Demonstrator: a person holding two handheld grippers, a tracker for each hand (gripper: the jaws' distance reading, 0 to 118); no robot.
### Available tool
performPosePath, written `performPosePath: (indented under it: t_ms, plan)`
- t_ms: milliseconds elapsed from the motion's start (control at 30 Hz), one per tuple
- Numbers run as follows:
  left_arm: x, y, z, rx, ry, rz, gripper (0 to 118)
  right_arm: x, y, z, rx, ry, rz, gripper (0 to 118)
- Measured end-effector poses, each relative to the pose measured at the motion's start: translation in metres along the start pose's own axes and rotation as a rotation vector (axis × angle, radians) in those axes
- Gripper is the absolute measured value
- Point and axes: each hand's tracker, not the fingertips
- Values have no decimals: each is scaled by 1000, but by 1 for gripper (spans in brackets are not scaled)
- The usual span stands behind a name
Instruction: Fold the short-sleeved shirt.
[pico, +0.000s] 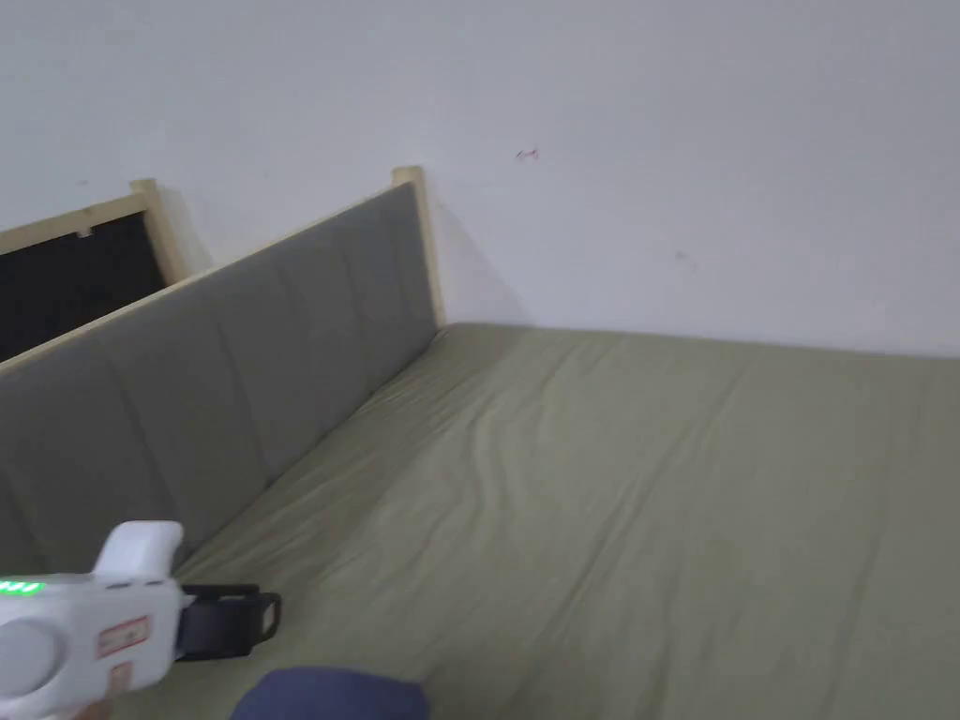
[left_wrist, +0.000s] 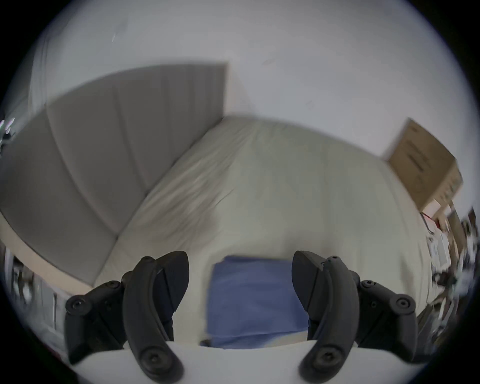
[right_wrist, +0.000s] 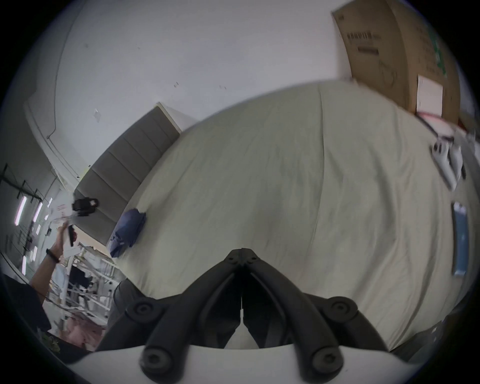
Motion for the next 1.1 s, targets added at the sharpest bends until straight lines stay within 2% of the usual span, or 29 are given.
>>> performPosePath:
  t_ms: [67, 167, 267, 367, 400, 433, 467, 500, 533, 600, 700, 833, 967, 1100]
  plan:
    - [52, 1, 41, 159, -14, -101, 88, -11, 12, 15, 96, -30, 63, 0]
    - [124, -4, 86, 319, -21, -121, 88, -28, 30, 35, 244, -90, 165, 0]
    - [182, -14, 113, 493, -20, -194, 86, -40, 46, 54, 353, -122, 210, 0]
    - [224, -24, 129, 562, -86, -147, 77, -51, 55, 72, 437, -196, 281, 0]
    - [235, -28, 134, 581, -116, -112, 67, -53, 56, 76, 459, -208, 295, 0]
    - [246, -32, 139, 583, -149, -85, 50, -56, 57, 82, 485, -227, 306, 0]
    - [254, -36, 143, 579, -180, -52, 31, -57, 55, 88, 512, -239, 312, 0]
    - [261, -34, 142, 557, -177, -52, 5, -59, 53, 94, 526, -240, 313, 0]
    - [267, -37, 145, 557, -162, -68, 0, -59, 51, 98, 541, -239, 317, 0]
    - [277, -44, 149, 555, -163, -104, 0, -60, 43, 106, 567, -250, 323, 0]
    - [287, -49, 154, 548, -88, -202, 0, -59, 36, 110, 569, -279, 348, 0]
    - [287, -51, 158, 576, -86, -189, 0, -52, 34, 109, 549, -306, 337, 0]
    - [288, -51, 159, 585, -64, -212, 0, -50, 30, 118, 627, -332, 310, 0]
    - [286, -50, 159, 593, -62, -218, 0, -50, 34, 120, 610, -338, 309, 0]
